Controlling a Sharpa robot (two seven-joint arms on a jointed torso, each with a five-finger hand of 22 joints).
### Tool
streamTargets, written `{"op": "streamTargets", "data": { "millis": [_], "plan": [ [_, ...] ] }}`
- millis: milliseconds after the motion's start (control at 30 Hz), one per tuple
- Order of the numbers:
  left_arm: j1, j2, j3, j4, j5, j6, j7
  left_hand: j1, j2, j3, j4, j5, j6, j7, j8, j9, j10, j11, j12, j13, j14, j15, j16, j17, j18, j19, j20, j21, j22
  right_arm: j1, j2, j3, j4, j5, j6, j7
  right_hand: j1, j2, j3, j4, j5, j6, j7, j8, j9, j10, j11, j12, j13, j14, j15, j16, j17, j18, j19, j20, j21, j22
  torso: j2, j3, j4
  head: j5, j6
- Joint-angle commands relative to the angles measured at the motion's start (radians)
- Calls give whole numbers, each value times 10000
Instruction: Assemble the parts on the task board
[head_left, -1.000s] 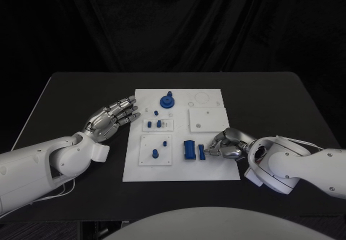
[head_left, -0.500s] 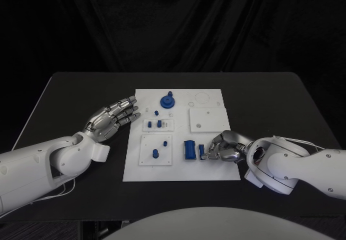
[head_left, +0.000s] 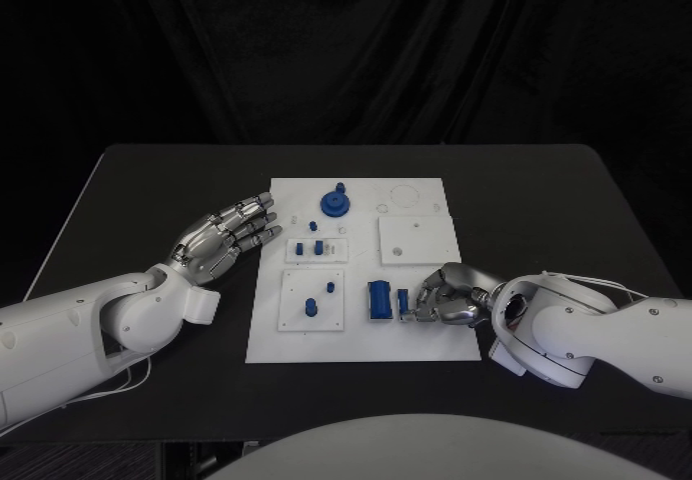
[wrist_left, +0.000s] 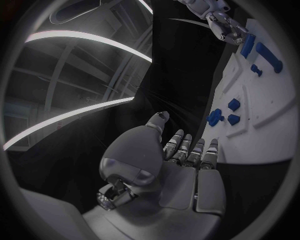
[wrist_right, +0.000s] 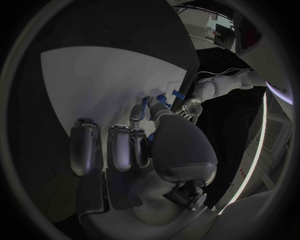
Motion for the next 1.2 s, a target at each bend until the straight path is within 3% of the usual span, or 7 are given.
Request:
{"op": "streamTargets", "data": {
  "millis": [33,500,633,1000,1100,1167,1200],
  "plan": [
    [-21,17,7,6,-11,187,89,-77,-1,52,-9,46,6,82,51,9,-15,-36,44,16,-41,19,60,15,-65,51,-19,46,-12,-17,18,-1,-32,-76,96,-231,257,65,-22,-85,151,-101,4,83,58,1042,-81,27,2633,601,-74,-13,37,-86,398,-83,-47,2023,4,-2,4,-5,-1],
    [-28,-37,7,87,-11,90,161,-80,1,60,-12,47,33,83,59,12,-12,-31,71,19,-35,25,91,19,-66,64,-16,53,21,-16,-119,2,48,-77,-57,-118,467,142,15,-178,339,-168,-6,117,107,1042,-97,27,2633,601,-91,-17,30,-81,390,-99,-72,2016,8,-2,4,31,-1],
    [-27,-182,8,247,-10,-103,306,-75,-14,89,-49,65,78,117,81,18,13,18,137,27,-11,60,163,30,-80,92,-1,70,63,4,-456,10,319,-47,-367,188,267,99,-184,-3,-58,-160,10,171,149,1042,-80,27,2633,610,-79,-4,64,-83,395,-96,-68,2018,7,-2,4,30,-1],
    [-4,-515,11,779,-11,-673,641,-66,-50,163,-149,109,284,222,165,43,108,115,305,43,52,131,354,54,-142,159,9,110,149,706,-1107,10,433,1820,-1383,2099,-161,178,-544,482,-329,-69,0,243,178,1042,-86,27,2633,612,-79,1,62,-68,379,-92,-126,2000,-41,6,-24,108,-1],
    [40,-628,11,952,-11,-838,757,-67,-58,201,-193,145,449,305,227,62,144,128,352,45,62,154,402,57,-170,181,9,124,169,962,-1085,7,229,2495,-1946,2968,-355,218,-708,737,8,-35,-18,254,174,1042,-99,27,2633,584,-88,-53,-76,-53,352,-97,-192,1979,-105,8,-54,133,-1],
    [99,-688,11,1057,-11,-967,839,-69,-56,220,-209,155,518,337,252,69,164,145,386,48,67,163,425,58,-181,191,9,131,182,1094,-1012,6,63,3016,-2340,3665,-291,304,-863,995,1564,-59,-45,97,34,1042,-120,27,2633,367,-111,-480,-1053,86,113,-116,-800,1777,-164,11,-55,132,-1],
    [136,-705,11,1094,-11,-1017,874,-68,-56,227,-216,158,546,350,263,72,175,153,409,50,69,163,437,59,-184,196,8,134,187,1139,-968,6,-16,3258,-2499,4003,-196,322,-907,1083,1811,-5,-3,-67,-151,1042,-122,27,2633,284,-76,-691,-1418,154,-20,-117,-1121,1668,-200,12,-62,140,-1]
  ]
}}
